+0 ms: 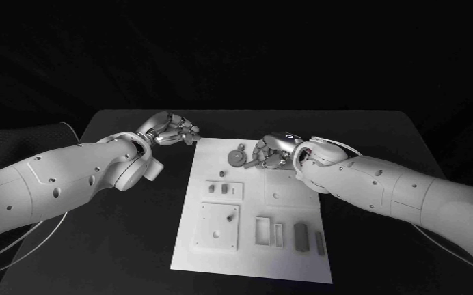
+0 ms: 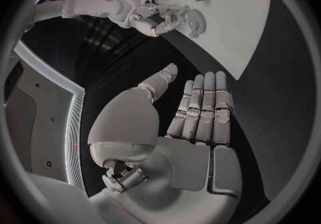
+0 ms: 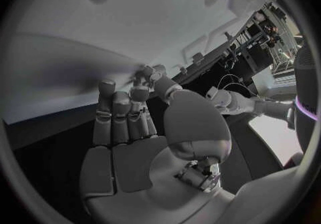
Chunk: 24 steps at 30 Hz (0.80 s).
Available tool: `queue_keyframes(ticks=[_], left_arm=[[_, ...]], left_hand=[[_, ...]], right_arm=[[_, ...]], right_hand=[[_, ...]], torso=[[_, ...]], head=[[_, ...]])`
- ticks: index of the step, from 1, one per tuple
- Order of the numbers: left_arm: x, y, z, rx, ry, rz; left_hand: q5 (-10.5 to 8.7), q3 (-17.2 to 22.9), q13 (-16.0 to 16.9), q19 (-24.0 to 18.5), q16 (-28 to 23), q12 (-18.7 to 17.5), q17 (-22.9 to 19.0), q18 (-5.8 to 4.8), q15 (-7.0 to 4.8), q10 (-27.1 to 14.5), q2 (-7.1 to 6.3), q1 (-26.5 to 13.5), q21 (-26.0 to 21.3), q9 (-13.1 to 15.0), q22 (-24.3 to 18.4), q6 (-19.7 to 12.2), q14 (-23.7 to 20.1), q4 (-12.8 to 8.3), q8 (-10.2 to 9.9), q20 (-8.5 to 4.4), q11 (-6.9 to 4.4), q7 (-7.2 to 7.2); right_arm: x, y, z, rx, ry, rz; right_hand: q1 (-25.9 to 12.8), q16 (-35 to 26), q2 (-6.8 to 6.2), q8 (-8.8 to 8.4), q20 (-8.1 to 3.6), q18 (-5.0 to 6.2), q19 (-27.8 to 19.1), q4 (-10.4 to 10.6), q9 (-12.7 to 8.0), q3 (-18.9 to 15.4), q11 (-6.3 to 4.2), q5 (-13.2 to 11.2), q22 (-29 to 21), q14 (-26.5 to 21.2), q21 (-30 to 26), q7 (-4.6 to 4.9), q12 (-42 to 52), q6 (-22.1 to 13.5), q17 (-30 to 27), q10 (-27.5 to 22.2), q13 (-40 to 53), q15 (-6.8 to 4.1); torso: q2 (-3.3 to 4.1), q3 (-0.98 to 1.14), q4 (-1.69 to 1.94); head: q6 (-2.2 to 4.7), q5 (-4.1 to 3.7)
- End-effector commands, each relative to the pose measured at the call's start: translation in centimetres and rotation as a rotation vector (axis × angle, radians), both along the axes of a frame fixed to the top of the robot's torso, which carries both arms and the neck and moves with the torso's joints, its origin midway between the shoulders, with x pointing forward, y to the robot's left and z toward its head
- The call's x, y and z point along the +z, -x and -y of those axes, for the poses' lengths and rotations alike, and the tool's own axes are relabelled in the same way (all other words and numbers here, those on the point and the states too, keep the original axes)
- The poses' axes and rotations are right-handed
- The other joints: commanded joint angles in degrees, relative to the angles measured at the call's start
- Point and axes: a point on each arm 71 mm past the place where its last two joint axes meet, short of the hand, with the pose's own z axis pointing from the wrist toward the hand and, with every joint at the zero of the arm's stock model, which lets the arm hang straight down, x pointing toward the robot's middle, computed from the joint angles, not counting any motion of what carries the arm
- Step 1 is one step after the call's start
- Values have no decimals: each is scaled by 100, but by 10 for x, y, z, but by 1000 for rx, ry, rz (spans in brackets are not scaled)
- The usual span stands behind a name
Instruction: Assemble the parts on the task board
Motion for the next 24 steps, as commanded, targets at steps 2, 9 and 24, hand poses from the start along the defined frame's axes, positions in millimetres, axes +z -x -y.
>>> queue_keyframes(ticks=[2,9,24], left_arm=[[1,0,2,-10,7,3],[1,0,2,-8,7,2],[1,0,1,-5,5,-1]], left_hand=[[36,-15,-7,6,-38,-33,7,47,25,34,-14,-23,-31,-8,7,-6,6,-11,22,23,8,25],[36,-12,-8,6,-39,-34,8,48,24,33,-11,-18,-32,-9,8,-7,6,-13,22,23,9,25],[34,-11,-12,7,-44,-40,13,46,25,28,-12,-17,-34,-11,9,-12,8,-12,20,25,12,31]], right_arm=[[-2,2,-2,27,24,-6],[-4,2,-1,30,43,-11],[-8,3,6,11,73,-36]], right_hand=[[-3,15,94,97,6,37,-54,-4,47,-15,-80,-30,73,-24,-13,25,21,180,5,17,3,-37],[-51,14,90,156,8,37,-65,-3,94,-21,-126,-50,76,-35,-11,-23,10,287,1,20,-1,-77],[-442,-13,-154,-86,24,37,-80,50,20,-79,-16,-58,40,-94,-58,98,-37,-95,-20,-57,-7,-12]], torso=[[1,1,3],[0,1,-3],[-1,0,-2]], head=[[-11,-1],[-28,-2],[-43,-9]])
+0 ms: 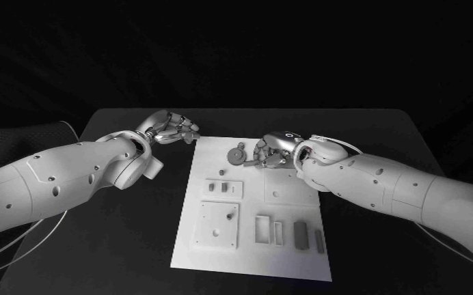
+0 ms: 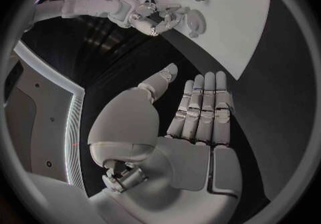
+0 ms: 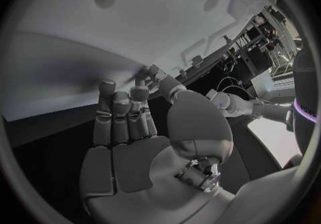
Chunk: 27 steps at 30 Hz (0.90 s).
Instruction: Assemble the parts on the task board
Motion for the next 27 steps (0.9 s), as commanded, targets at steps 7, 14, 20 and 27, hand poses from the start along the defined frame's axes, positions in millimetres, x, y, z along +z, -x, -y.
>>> queue_keyframes(ticks=[7,14,20,27], left_arm=[[1,0,1,-7,6,0],[1,0,1,-5,6,1],[1,0,1,-5,6,1],[1,0,2,-5,6,1]], left_hand=[[34,-12,-9,8,-25,-43,8,77,26,25,-14,-18,-35,-8,7,-16,9,-11,18,25,14,33],[34,-12,-10,9,-27,-45,10,77,26,24,-13,-20,-36,-9,8,-17,9,-8,18,26,15,35],[33,-13,-11,9,-28,-46,11,76,26,24,-13,-24,-37,-9,8,-17,10,-5,18,26,16,37],[34,-13,-12,10,-30,-48,14,76,26,23,-13,-27,-38,-10,9,-18,11,-3,18,26,17,39]], right_arm=[[-8,2,8,0,48,-39],[-8,3,10,-2,52,-40],[-10,4,7,13,57,-59],[-10,6,4,21,58,-64]], right_hand=[[-78,-17,59,-51,-3,39,-60,0,-48,87,46,79,35,-24,-46,55,-35,-82,-9,-56,-1,63],[-127,-8,128,11,5,39,-63,8,-24,128,15,104,42,-33,-42,21,-29,39,-9,-62,1,44],[-204,-9,164,34,10,39,-67,30,-18,144,-5,114,45,-41,-42,1,-38,91,-13,-67,-5,27],[-256,-18,120,-3,13,39,-86,24,-36,144,7,99,46,-61,-51,14,-52,35,-19,-84,-13,29]], torso=[[-2,0,-1],[0,-1,0],[1,-1,-2],[0,0,2]], head=[[0,-6],[-5,-9],[-3,-17],[1,-25]])
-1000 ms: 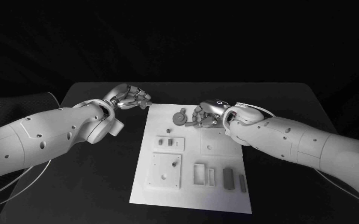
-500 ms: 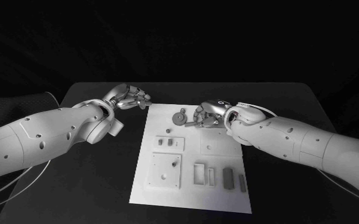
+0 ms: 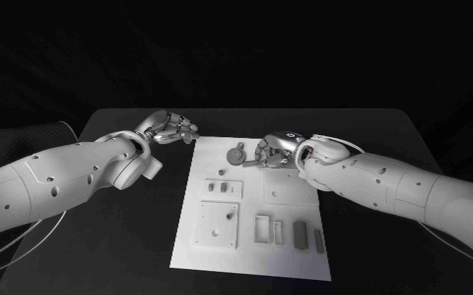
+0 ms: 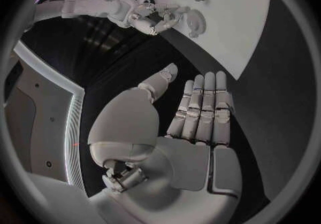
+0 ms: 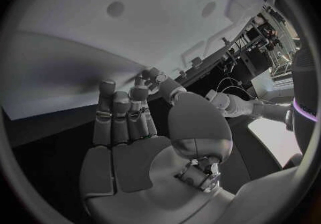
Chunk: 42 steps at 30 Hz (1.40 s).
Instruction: Assemble the parts on the task board
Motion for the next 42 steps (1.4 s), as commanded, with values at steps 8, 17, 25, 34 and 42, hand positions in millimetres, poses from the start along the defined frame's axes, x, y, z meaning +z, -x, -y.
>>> queue_keyframes(ticks=[8,17,25,34,42], left_arm=[[1,0,2,-5,6,1],[1,0,2,-6,6,1],[1,1,1,-5,6,0],[1,1,0,-2,5,0],[1,1,0,-2,5,1]], left_hand=[[34,-12,-9,10,-33,-26,11,91,26,22,-14,-27,-40,-6,6,-20,11,-2,17,26,17,41],[34,-11,-11,10,-36,-30,14,92,26,17,-15,-25,-41,-9,7,-28,12,-4,13,25,19,45],[35,-7,-12,11,-38,-32,16,93,25,15,-12,-21,-42,-10,8,-31,13,-5,11,24,20,46],[37,3,-14,14,-40,-34,21,94,23,17,-1,-6,-43,-11,10,-31,18,-7,12,23,20,47],[37,8,-14,17,-40,-34,25,95,22,20,4,2,-43,-11,11,-29,22,-9,14,22,19,46]], right_arm=[[-12,5,0,12,54,-56],[-17,7,-3,18,65,-63],[-18,8,-4,23,72,-63],[-19,12,-3,53,115,-46],[-18,16,-11,80,123,-12]], right_hand=[[-98,-30,-105,-102,11,42,-60,0,-57,35,37,8,41,-54,-49,84,-44,-112,-16,-64,-12,20],[-116,-99,-264,-271,77,42,-203,-14,-148,63,169,7,24,-216,-147,219,-109,-423,-44,-251,-35,145],[-11,-93,-290,-274,102,42,-242,-48,-162,74,191,-68,35,-263,-161,239,-96,-444,-44,-296,-34,172],[428,-33,-144,47,90,42,-222,-69,-25,121,13,-29,77,-232,-115,48,-48,77,-44,-229,-46,65],[572,14,-55,175,60,42,-156,-72,40,101,-90,-70,89,-141,-65,-58,-34,322,-57,-95,-71,1]], torso=[[2,-3,1],[1,-1,6],[3,-4,2],[0,-2,0],[3,3,3]], head=[[5,-4],[-5,-3],[-16,5],[-24,7],[-35,5]])
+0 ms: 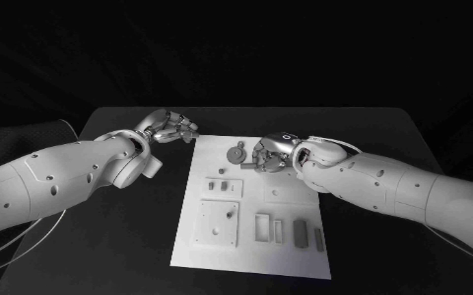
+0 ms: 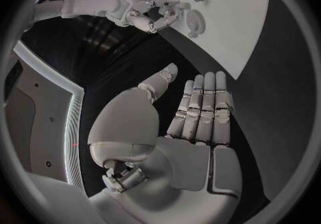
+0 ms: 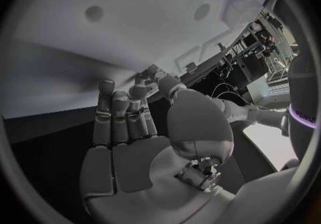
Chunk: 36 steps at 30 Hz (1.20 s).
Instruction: Assemble the parts on the task board
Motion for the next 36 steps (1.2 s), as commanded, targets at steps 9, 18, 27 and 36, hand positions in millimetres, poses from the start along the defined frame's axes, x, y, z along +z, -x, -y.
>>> queue_keyframes(ticks=[9,18,27,36], left_arm=[[1,0,2,-6,4,6],[1,0,1,-2,-1,3],[0,0,2,-9,-17,-4],[0,0,3,-19,-31,-4]], left_hand=[[35,11,-5,20,-19,-33,12,47,21,24,5,6,-20,-7,12,-5,27,-9,16,22,18,25],[35,11,-5,25,-19,-33,16,47,20,25,5,5,-20,-7,14,-5,32,-7,17,22,18,25],[31,-17,1,164,41,-7,94,60,-47,112,19,-82,39,-13,63,11,199,49,31,-31,-16,20],[33,-41,14,259,73,26,155,58,-99,212,37,-153,76,-10,103,69,311,78,65,-81,-57,-6]], right_arm=[[-15,9,-2,26,101,-14],[-13,10,-1,8,67,-6],[-4,19,2,6,-24,-18],[15,20,7,3,-82,8]], right_hand=[[58,52,5,63,-54,77,66,-6,12,-26,-58,-50,92,86,62,-8,42,175,-15,102,-14,-44],[-77,53,-9,51,-60,77,101,15,7,-62,-65,-34,80,112,69,-15,27,191,-27,128,-26,-60],[-273,51,102,45,-81,77,170,45,9,-19,-82,54,62,165,76,-31,6,222,-47,181,-46,-97],[-298,47,142,43,-90,77,184,42,10,9,-86,56,57,176,76,-35,-4,224,-53,192,-54,-110]], torso=[[-3,-2,3],[-4,-3,6],[-5,3,0],[-9,8,-10]], head=[[-11,0],[1,-7],[19,-1],[52,-11]])
